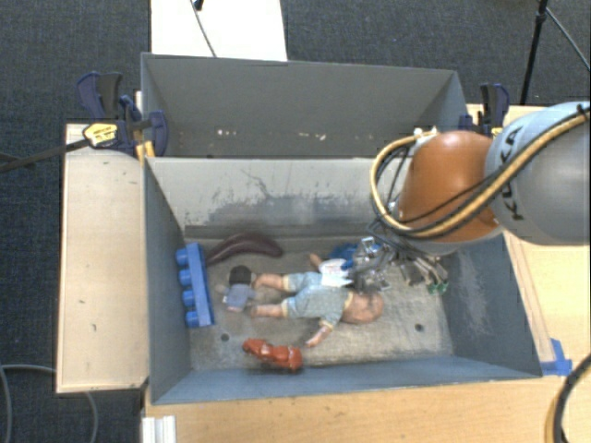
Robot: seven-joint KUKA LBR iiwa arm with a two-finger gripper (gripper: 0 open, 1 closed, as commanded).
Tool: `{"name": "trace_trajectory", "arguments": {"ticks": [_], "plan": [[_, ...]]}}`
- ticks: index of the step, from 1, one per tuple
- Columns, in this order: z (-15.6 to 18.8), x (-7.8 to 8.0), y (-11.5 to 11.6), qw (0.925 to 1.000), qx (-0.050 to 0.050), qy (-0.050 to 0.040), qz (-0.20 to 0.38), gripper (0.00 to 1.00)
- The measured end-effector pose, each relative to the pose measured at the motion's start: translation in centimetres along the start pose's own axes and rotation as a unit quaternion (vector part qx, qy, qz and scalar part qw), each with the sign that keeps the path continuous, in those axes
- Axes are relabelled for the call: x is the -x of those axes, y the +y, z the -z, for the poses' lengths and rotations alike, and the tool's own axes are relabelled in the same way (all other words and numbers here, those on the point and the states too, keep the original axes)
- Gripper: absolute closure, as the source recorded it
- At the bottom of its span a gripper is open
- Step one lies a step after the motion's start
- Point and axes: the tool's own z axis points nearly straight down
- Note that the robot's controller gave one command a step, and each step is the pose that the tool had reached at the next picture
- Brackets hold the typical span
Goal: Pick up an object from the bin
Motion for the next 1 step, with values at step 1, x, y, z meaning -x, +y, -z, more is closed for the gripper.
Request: {"name": "trace_trajectory", "arguments": {"ticks": [1], "plan": [[3.09, -1.9, 0.65, 0.9997, 0.006, 0.0216, -0.005, 1.0]]}}
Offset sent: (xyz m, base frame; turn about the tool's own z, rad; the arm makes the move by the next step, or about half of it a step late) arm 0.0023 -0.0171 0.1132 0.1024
